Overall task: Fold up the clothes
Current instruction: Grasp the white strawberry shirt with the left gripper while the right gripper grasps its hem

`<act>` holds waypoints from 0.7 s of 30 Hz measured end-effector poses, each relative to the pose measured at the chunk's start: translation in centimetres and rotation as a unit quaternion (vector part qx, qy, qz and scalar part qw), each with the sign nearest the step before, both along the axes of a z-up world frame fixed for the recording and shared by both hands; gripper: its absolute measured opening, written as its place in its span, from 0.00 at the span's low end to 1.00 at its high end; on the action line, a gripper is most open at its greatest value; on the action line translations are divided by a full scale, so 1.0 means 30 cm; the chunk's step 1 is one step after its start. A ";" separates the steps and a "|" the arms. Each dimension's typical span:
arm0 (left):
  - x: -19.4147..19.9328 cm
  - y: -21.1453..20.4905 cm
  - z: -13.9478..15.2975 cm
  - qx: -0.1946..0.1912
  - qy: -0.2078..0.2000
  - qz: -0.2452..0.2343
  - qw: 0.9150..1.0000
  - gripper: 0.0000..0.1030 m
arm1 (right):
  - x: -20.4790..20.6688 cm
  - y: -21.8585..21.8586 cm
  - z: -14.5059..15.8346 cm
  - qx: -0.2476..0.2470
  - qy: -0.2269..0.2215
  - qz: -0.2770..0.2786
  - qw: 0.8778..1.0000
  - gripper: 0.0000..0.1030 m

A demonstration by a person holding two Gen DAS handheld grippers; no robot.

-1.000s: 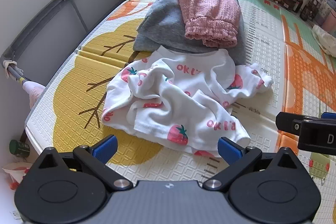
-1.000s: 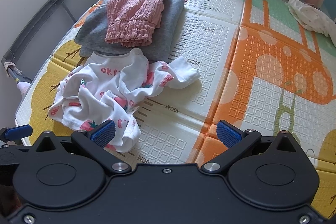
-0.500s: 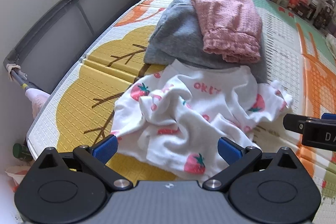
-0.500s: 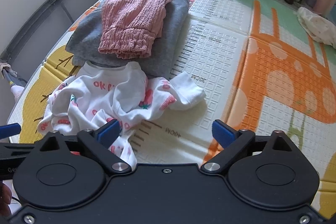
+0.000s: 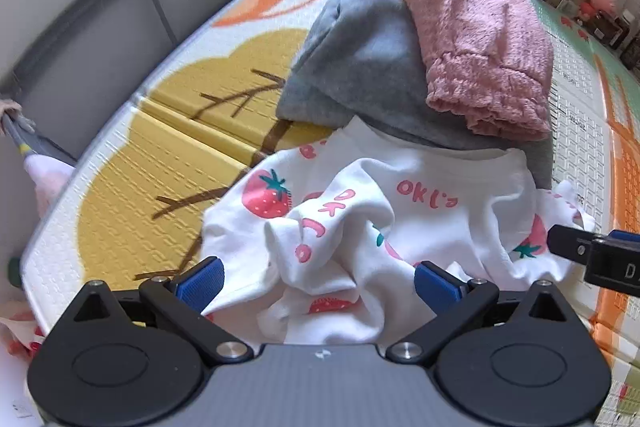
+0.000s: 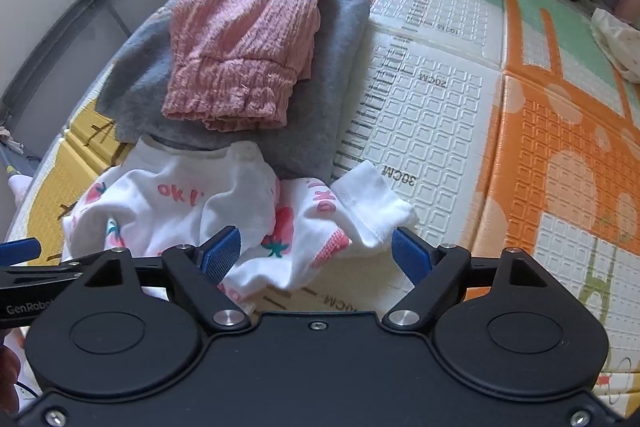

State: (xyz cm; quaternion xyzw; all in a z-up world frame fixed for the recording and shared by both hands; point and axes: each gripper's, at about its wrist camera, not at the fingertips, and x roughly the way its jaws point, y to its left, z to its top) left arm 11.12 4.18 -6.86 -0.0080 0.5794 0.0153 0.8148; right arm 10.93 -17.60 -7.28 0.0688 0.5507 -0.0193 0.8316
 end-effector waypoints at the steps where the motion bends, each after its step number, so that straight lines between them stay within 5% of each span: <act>1: 0.006 0.003 -0.011 -0.003 0.003 0.002 1.000 1.00 | 0.008 0.002 -0.012 -0.001 0.002 0.000 1.000 0.79; 7: 0.029 0.007 -0.063 -0.012 0.018 0.005 1.000 1.00 | 0.034 0.012 -0.074 -0.010 0.013 0.002 1.000 0.74; 11: 0.039 0.009 -0.081 -0.032 0.027 0.008 0.999 0.91 | 0.042 0.010 -0.098 -0.009 0.016 0.001 1.000 0.68; 21: 0.037 0.003 -0.086 -0.061 0.030 0.015 0.998 0.61 | 0.039 0.006 -0.115 0.006 0.023 0.007 1.000 0.25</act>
